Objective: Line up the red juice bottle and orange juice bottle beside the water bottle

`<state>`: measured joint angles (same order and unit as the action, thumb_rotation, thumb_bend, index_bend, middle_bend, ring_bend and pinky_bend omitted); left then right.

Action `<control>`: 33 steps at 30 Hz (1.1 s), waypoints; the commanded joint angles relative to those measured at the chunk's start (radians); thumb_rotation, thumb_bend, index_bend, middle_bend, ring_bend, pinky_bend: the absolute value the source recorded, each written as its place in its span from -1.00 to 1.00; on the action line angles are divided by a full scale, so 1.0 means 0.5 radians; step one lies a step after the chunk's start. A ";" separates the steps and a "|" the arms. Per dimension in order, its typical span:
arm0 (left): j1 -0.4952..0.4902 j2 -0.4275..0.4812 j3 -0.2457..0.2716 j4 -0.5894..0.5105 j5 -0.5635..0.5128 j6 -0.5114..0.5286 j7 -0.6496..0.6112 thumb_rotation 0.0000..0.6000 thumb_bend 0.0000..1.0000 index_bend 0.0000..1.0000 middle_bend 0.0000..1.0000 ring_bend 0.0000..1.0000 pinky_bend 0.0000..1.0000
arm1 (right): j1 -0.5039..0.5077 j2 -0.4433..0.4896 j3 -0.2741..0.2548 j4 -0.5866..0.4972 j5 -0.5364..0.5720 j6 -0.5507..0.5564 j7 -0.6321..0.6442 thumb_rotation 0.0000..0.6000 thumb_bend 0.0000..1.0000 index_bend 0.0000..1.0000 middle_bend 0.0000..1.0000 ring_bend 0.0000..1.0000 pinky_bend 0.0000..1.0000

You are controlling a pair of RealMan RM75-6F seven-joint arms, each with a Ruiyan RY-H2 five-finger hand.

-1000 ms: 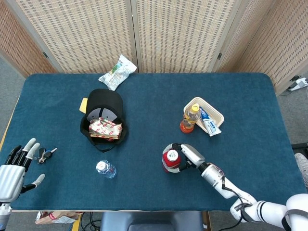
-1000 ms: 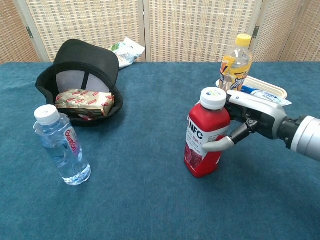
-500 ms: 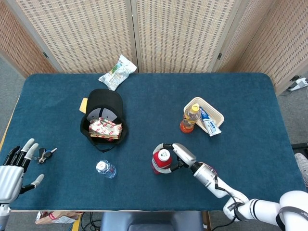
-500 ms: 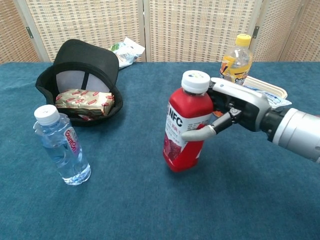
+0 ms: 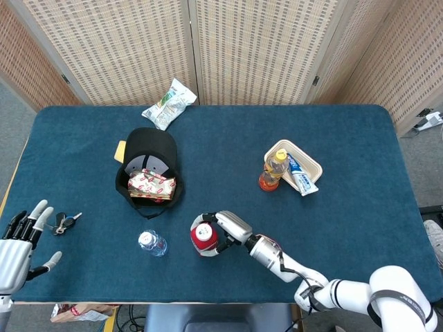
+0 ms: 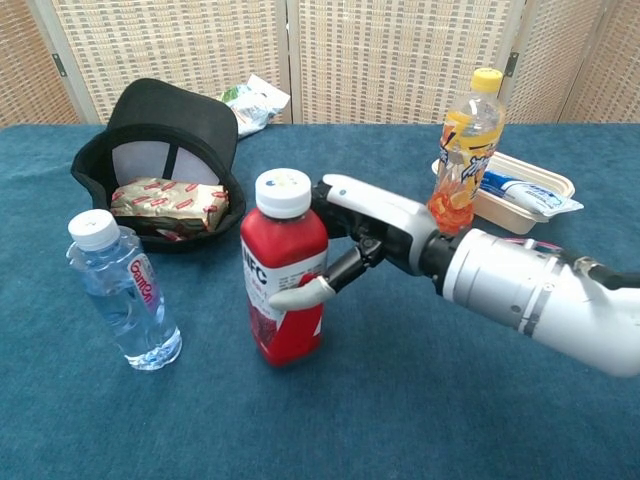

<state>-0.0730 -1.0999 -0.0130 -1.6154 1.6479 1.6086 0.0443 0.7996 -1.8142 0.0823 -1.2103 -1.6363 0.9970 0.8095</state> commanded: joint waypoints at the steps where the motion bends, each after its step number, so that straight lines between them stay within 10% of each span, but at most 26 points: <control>1: 0.008 -0.006 0.000 0.019 -0.009 0.005 -0.016 1.00 -0.64 -0.89 -0.94 -0.73 -0.83 | 0.029 -0.038 0.012 0.026 0.012 -0.020 -0.010 1.00 -0.49 0.18 -0.05 -0.24 -0.18; 14: 0.023 -0.012 -0.002 0.076 -0.020 0.019 -0.084 1.00 -0.64 -0.89 -0.94 -0.73 -0.83 | 0.131 -0.146 0.029 0.148 0.049 -0.075 -0.047 1.00 -0.57 0.15 -0.14 -0.32 -0.18; 26: 0.020 -0.035 -0.013 0.105 -0.022 0.020 -0.096 1.00 -0.64 -0.89 -0.94 -0.73 -0.83 | 0.146 -0.080 -0.031 0.097 0.008 -0.028 -0.023 1.00 -0.75 -0.96 -0.84 -0.87 -0.56; 33: 0.007 -0.037 -0.020 0.098 -0.008 0.018 -0.094 1.00 -0.64 -0.89 -0.93 -0.73 -0.83 | 0.082 0.151 -0.064 -0.130 -0.039 0.118 -0.116 1.00 -0.75 -1.00 -0.94 -0.94 -0.62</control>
<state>-0.0695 -1.1183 -0.0229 -1.5662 1.6437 1.6177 -0.0028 0.8547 -1.7790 0.0574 -1.2361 -1.6461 1.0307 0.7734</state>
